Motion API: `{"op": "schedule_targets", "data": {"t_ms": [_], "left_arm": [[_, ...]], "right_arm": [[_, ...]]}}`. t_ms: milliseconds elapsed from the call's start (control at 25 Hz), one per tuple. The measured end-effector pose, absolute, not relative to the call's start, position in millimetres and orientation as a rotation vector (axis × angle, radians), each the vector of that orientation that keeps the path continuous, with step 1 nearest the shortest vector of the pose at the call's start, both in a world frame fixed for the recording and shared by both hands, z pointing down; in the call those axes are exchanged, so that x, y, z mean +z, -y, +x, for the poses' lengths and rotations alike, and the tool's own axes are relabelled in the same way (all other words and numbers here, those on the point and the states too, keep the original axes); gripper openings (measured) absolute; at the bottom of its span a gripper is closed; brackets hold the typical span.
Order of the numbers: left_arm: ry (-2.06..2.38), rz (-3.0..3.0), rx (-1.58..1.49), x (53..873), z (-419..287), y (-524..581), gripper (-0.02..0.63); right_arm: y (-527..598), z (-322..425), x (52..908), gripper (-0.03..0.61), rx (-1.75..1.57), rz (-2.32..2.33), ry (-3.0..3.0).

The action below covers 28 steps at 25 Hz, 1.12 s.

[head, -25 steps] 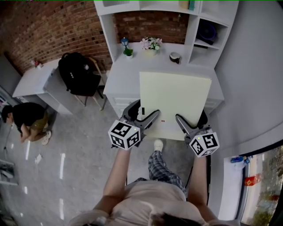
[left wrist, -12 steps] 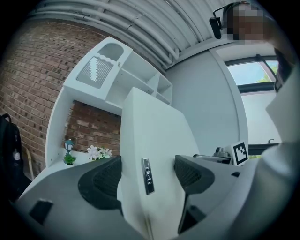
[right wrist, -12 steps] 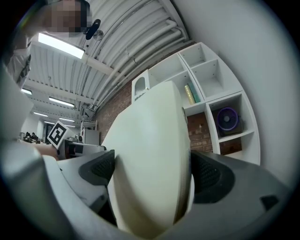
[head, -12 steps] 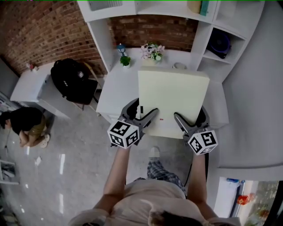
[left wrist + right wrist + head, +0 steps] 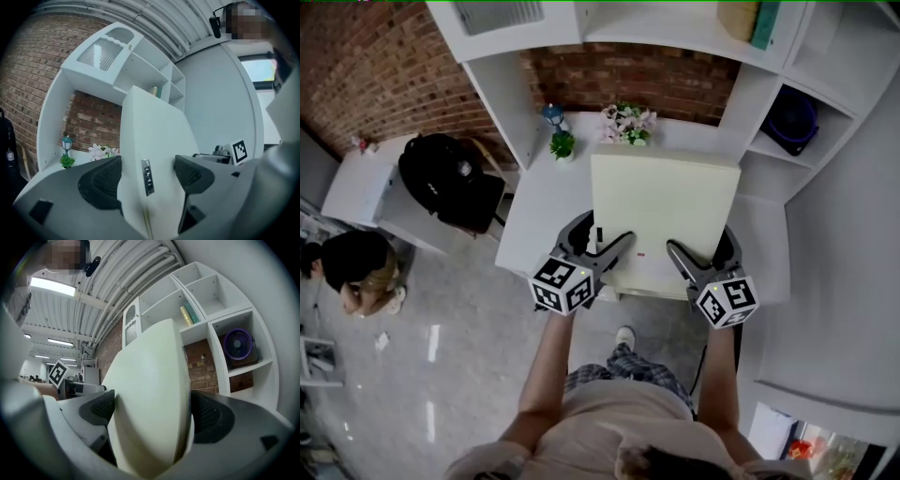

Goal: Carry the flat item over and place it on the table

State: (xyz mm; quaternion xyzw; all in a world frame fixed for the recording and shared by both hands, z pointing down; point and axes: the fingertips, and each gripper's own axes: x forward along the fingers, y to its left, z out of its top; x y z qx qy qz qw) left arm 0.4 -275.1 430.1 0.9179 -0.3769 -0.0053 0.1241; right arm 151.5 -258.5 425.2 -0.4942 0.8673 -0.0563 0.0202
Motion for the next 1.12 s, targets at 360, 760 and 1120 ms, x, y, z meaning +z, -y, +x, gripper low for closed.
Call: {"op": "schedule_targets", "data": {"t_ms": [360, 760, 1120], "left_arm": [[1.113, 2.647, 0.051, 451, 2, 332, 0.345], [1.096, 2.585, 0.078, 479, -10, 357, 0.345], [1.064, 2.511, 0.148, 525, -14, 363, 0.345]], "right_arm": [[318, 154, 451, 0.503, -0.279, -1.525, -2.698], [344, 142, 477, 0.503, -0.371, -1.543, -2.725], [348, 137, 525, 0.503, -0.544, -1.58, -2.71]]}}
